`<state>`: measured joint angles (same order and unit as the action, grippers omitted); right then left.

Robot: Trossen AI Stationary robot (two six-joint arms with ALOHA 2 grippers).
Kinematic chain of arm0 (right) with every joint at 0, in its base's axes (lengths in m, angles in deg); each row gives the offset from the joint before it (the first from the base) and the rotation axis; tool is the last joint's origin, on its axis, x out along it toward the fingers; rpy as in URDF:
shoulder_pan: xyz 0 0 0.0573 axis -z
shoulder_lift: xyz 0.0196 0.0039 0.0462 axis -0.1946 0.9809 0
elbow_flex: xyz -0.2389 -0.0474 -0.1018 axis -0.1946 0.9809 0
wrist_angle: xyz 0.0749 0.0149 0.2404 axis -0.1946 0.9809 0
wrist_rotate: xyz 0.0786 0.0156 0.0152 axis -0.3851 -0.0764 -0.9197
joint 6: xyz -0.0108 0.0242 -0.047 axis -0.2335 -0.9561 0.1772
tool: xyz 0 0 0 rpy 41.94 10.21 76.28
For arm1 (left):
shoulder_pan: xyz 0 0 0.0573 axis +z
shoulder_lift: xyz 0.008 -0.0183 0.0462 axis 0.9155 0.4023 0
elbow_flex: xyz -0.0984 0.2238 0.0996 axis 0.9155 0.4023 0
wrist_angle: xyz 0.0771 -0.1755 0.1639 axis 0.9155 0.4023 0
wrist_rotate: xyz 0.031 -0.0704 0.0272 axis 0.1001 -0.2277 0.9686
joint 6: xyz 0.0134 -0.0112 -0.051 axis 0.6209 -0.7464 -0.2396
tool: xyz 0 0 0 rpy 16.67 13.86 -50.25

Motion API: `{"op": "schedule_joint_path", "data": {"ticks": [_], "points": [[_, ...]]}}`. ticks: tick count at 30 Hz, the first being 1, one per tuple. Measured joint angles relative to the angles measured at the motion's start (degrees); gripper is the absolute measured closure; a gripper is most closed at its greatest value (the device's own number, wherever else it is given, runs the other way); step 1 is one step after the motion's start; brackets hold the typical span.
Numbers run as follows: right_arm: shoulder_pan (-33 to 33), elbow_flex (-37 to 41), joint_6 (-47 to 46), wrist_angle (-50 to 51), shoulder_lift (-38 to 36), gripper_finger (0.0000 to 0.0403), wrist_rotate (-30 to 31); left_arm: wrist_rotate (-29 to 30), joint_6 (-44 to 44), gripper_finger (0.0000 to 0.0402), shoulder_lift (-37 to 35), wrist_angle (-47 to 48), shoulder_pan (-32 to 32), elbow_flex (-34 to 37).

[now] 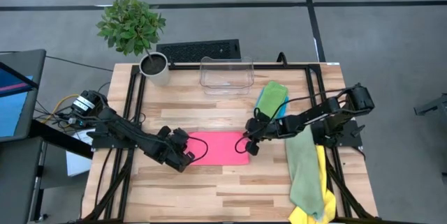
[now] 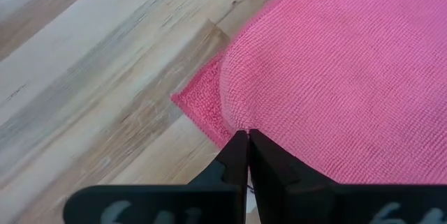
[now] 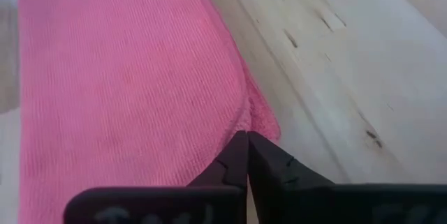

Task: Fold microfiber towels
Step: Fold pink microfiber towel

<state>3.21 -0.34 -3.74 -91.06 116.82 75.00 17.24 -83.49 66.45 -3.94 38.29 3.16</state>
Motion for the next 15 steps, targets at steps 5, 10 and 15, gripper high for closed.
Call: {"op": "schedule_joint_path", "data": {"ticks": [5, 10, 15], "points": [[-0.4, 0.0, 0.9, 0.1, 0.0, 0.0391, 0.0, -0.3, 0.0, 0.0401, 0.0, 0.0, 0.0, 0.0], [-0.6, 0.0, 0.9, 0.1, 0.3, 0.0387, 0.0, -0.7, 0.0, 0.0401, 0.0, 0.0, 0.0, 0.0], [-0.6, -0.3, 0.0, -1.3, 4.7, 0.0380, 0.4, -1.3, 0.0, 0.0401, 0.0, 0.1, 0.0, 0.0]]}}
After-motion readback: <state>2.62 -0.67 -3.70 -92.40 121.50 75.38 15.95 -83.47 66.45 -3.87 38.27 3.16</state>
